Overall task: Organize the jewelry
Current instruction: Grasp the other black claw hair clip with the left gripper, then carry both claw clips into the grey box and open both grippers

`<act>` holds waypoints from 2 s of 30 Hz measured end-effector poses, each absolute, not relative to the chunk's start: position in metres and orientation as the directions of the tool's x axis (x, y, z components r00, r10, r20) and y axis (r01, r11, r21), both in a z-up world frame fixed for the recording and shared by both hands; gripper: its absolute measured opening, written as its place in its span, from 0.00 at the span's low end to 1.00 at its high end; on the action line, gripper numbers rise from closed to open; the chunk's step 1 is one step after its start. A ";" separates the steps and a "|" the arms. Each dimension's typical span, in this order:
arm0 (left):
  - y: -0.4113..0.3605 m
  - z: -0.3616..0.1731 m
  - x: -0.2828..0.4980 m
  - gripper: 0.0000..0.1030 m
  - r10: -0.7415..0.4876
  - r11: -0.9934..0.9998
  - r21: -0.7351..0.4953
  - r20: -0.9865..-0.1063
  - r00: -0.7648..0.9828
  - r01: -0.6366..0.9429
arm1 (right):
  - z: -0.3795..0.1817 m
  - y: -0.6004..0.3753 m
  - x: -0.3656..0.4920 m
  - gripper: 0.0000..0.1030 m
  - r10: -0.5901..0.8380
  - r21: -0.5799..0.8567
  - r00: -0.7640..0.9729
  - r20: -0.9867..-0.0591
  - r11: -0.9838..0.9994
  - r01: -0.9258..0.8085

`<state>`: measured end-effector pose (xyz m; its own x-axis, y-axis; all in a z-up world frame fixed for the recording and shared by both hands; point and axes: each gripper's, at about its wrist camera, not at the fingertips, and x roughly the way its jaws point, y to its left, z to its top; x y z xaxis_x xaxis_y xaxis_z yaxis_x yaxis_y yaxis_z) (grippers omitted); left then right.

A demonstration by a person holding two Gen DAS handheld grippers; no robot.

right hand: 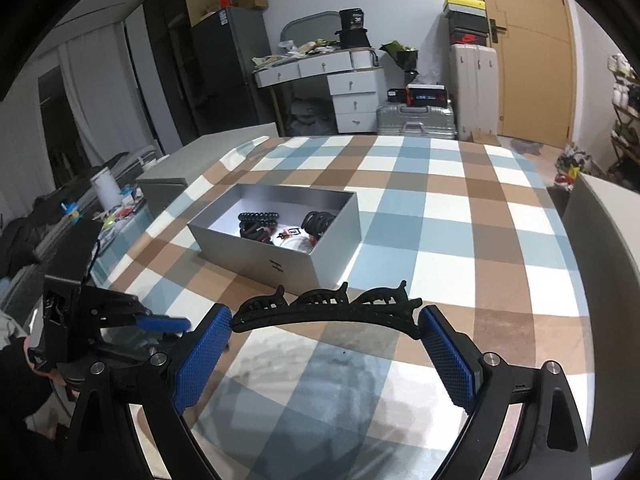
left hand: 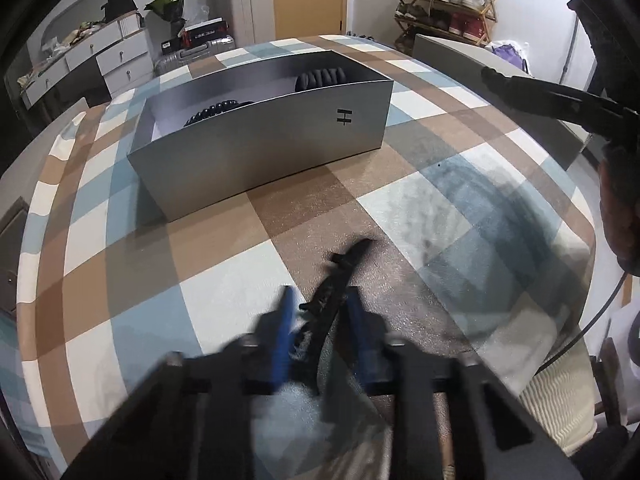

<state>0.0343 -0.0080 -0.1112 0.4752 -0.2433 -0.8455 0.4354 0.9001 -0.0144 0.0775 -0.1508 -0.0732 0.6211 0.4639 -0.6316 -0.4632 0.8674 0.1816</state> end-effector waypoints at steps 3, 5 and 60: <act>-0.010 -0.111 0.033 0.13 -0.232 0.898 0.004 -0.845 0.481 0.440 | -0.074 -0.153 0.080 0.92 0.485 0.206 0.605 -0.631 0.857 -0.472; -0.010 -0.111 0.033 0.13 -0.230 0.900 0.007 -0.842 0.488 0.437 | -0.075 -0.154 0.083 0.92 0.494 0.212 0.599 -0.630 0.852 -0.479; 0.016 -0.049 0.143 0.13 -0.387 0.900 -0.121 -0.665 0.639 0.419 | -0.060 -0.086 0.185 0.92 0.628 0.375 0.616 -0.475 0.778 -0.505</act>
